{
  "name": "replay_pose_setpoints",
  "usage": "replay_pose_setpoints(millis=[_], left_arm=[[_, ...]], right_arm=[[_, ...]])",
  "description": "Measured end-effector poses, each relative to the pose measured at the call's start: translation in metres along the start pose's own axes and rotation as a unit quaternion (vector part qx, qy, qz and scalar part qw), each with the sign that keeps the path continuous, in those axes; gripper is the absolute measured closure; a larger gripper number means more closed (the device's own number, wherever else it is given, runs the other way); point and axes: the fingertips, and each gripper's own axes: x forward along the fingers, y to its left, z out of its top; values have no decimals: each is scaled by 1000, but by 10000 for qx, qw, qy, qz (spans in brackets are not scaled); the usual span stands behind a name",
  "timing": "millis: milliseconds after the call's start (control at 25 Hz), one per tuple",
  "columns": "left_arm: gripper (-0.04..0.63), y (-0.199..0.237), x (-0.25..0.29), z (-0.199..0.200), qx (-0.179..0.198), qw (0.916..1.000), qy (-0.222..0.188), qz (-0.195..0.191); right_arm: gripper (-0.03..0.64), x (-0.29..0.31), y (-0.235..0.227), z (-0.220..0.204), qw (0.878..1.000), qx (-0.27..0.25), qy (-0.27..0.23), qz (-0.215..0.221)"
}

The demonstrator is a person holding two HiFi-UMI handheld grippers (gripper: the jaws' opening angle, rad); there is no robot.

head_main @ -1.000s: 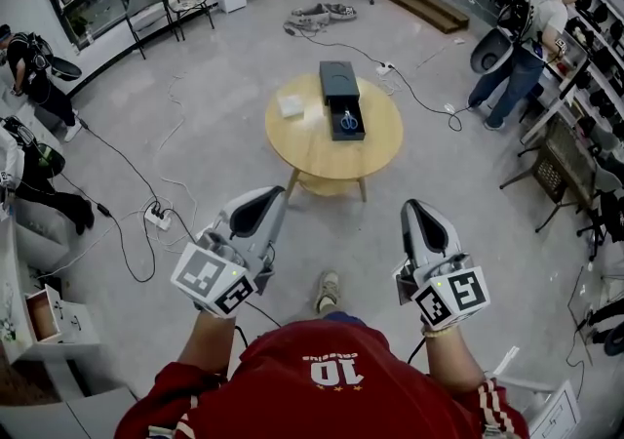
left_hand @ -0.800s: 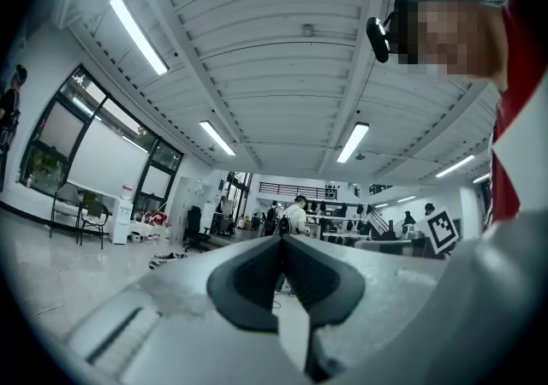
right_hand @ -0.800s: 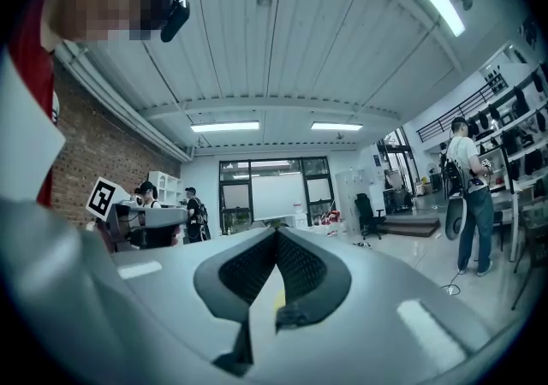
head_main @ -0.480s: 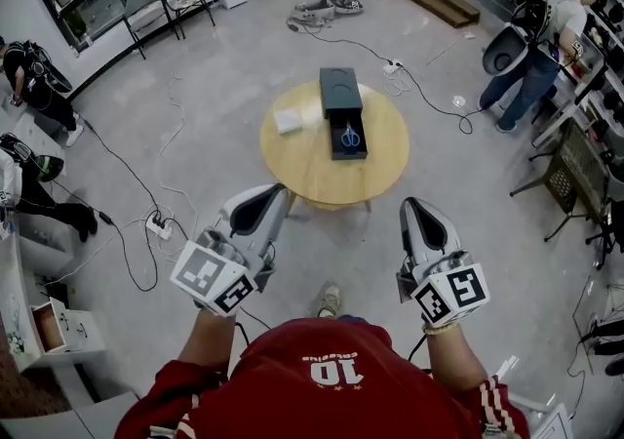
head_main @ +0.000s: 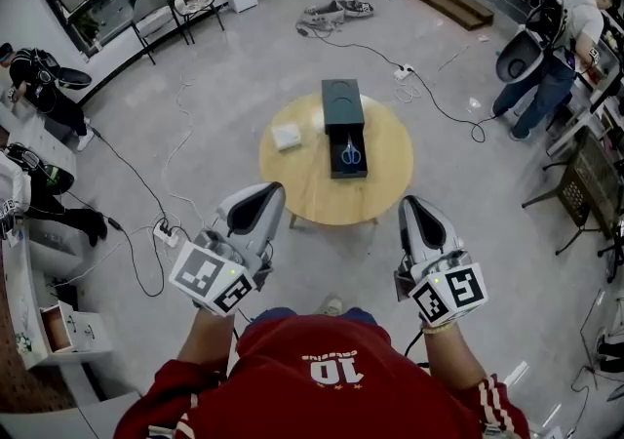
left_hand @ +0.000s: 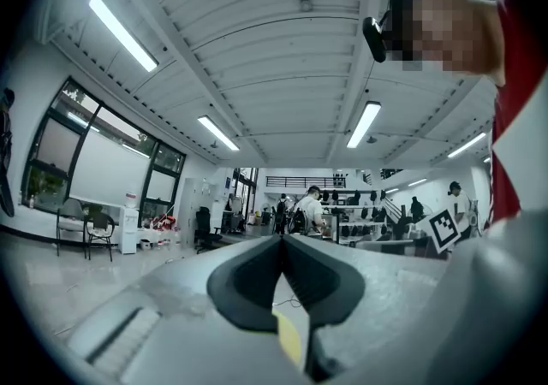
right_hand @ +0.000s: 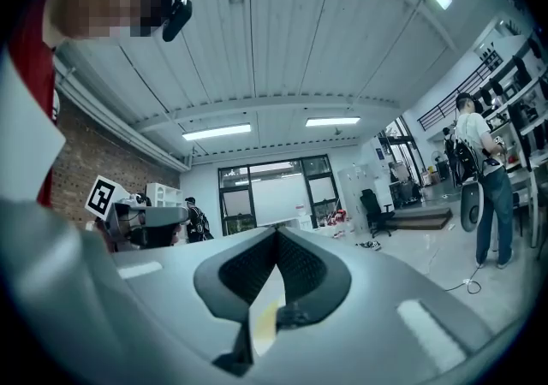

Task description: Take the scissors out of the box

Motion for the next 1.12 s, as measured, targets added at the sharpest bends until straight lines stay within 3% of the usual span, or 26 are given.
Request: replay_pose_setpoints(millis=[600,1120], left_arm=[[592,11,40,-3,22,9997,67,-224],[592,68,91,-6,-18,9951,94,-986]], right_arm=[[626,13,-24,-3,9998,111,-39,-179],[626,65,-30,1,9969,-47,-107,-772]])
